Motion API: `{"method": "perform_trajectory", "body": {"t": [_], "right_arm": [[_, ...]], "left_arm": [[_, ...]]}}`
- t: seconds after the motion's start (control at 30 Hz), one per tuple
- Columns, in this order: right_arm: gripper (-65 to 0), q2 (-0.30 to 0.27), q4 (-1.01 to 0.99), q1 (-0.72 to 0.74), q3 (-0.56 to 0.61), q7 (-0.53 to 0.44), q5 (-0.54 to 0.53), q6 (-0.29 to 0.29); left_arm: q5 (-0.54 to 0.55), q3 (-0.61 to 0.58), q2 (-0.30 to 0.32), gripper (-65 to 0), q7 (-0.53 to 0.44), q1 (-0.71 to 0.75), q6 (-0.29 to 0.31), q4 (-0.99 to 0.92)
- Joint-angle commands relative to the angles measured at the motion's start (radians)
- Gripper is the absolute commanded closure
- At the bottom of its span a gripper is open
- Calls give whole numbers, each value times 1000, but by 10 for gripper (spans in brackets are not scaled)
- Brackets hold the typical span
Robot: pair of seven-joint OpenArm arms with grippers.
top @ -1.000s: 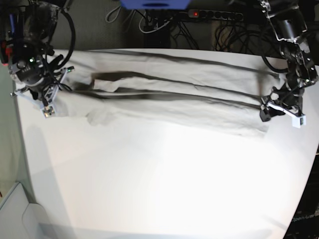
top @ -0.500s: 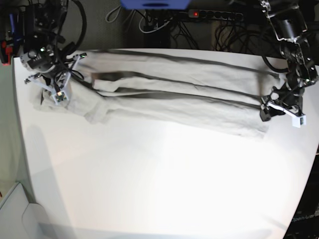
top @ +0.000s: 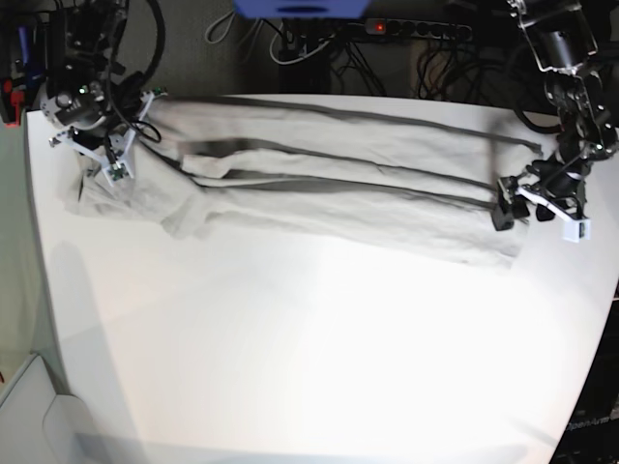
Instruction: Layout the t-shirt on the table in an organized manner, then fold the t-shirt properly
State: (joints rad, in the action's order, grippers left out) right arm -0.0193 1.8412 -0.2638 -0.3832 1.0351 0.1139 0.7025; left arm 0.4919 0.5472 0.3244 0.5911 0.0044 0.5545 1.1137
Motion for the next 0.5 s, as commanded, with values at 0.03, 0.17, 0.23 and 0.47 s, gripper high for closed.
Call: {"method": "perform_trajectory", "body": {"t": [0.03,0.17,0.23,0.47], "right_arm": [[-287,-9,19,4,0,-8,-7,-4],[-288,-9,19,5,2,-8,-7,-4],[-288,-9,15,5,2,-8,-7,-4],[-288,-5,15,7,3,-9,-9,-4]], "left_arm": [[-28,-3,5,-650,59,7,-6,-2],[-25,-2,3,-650,57,22,-3,-5],[-23,0,2,-644,57,27,-3,-5],[-28,-3,-32,-592,57,33,-3,-13]]}}
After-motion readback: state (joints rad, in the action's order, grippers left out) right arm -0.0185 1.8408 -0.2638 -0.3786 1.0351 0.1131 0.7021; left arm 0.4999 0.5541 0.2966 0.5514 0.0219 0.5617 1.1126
